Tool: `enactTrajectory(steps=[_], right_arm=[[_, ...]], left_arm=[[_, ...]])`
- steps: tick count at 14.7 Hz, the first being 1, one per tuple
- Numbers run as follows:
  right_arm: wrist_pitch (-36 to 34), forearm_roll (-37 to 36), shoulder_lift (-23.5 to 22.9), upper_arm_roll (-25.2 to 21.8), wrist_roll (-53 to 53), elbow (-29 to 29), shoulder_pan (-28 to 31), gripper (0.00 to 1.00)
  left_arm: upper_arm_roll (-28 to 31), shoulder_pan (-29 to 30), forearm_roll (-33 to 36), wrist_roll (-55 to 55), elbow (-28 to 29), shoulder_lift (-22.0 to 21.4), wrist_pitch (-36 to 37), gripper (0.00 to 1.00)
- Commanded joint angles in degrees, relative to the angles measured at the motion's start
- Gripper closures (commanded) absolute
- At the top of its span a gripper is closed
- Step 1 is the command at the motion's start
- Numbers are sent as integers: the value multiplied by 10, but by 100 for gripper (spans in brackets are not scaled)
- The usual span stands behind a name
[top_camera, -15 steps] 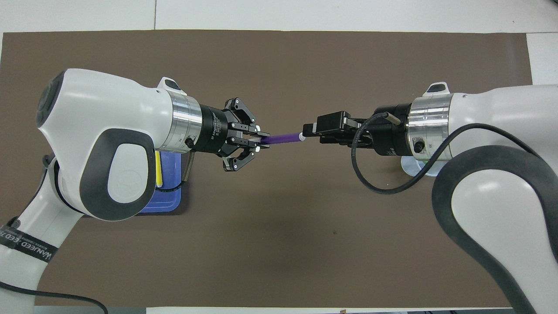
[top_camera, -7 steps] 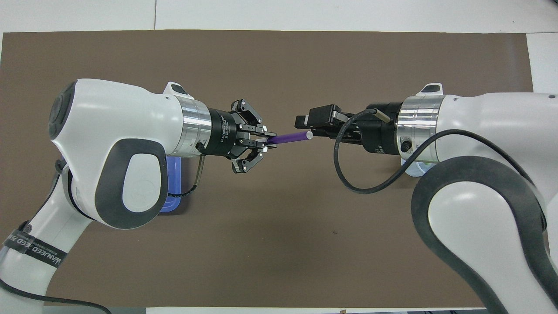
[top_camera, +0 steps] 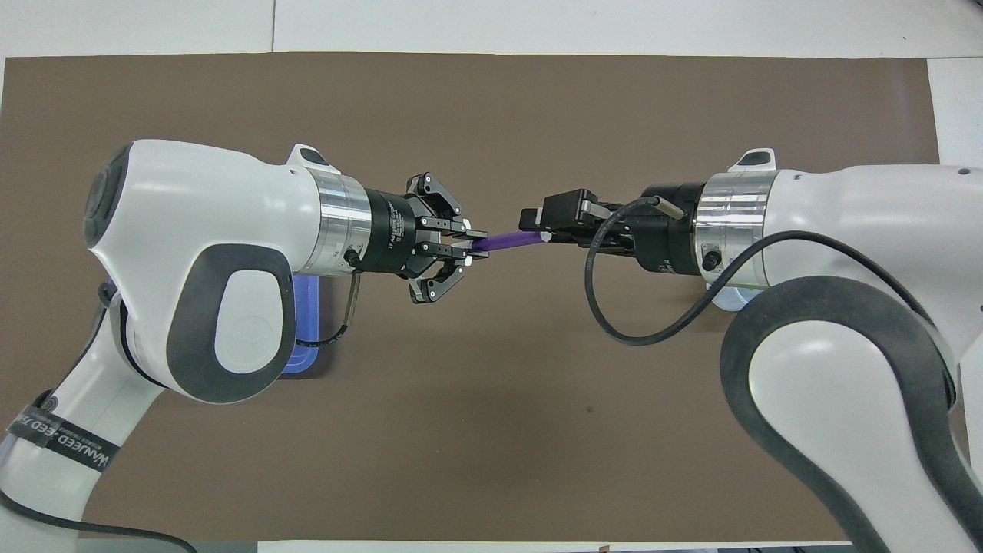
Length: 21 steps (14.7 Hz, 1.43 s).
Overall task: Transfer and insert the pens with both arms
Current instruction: 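Carry the purple pen toward the right gripper and grasp its tip, then open the left gripper while the right gripper carries the purple pen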
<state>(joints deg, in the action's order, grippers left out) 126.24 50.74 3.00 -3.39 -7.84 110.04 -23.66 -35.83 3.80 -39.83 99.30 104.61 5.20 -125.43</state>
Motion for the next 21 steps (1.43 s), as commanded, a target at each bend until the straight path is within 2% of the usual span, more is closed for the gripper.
enactTrajectory(steps=[1,2,3,5,12,13,14,16,18,21], right_arm=[[-4,-9,9,0,9,11,-1,64],[-4,-9,9,0,9,11,-1,64],[-4,-9,9,0,10,10,-1,71],[-8,-11,9,0,10,11,-1,100],[-49,-35,5,-1,11,0,11,100],[-52,-46,6,0,12,0,14,100],[-57,-53,7,-1,12,0,14,100],[-80,-77,6,-4,13,-10,19,100],[-138,-138,0,-2,16,-50,40,100],[-242,-172,-21,-8,113,-109,118,100]], left_arm=[[5,1,-15,5,17,-18,-11,100],[5,1,-16,5,17,-18,-12,100],[5,1,-16,5,17,-18,-16,100],[5,0,-16,5,17,-18,-17,100],[5,-2,-18,-3,19,-19,-25,100],[6,-2,-17,-15,16,-18,-25,45],[6,-1,-17,-17,16,-20,-25,2],[7,2,-17,-17,17,-20,-20,0],[8,9,-12,-18,16,-21,-17,0],[9,35,-8,-69,36,-33,-12,0]])
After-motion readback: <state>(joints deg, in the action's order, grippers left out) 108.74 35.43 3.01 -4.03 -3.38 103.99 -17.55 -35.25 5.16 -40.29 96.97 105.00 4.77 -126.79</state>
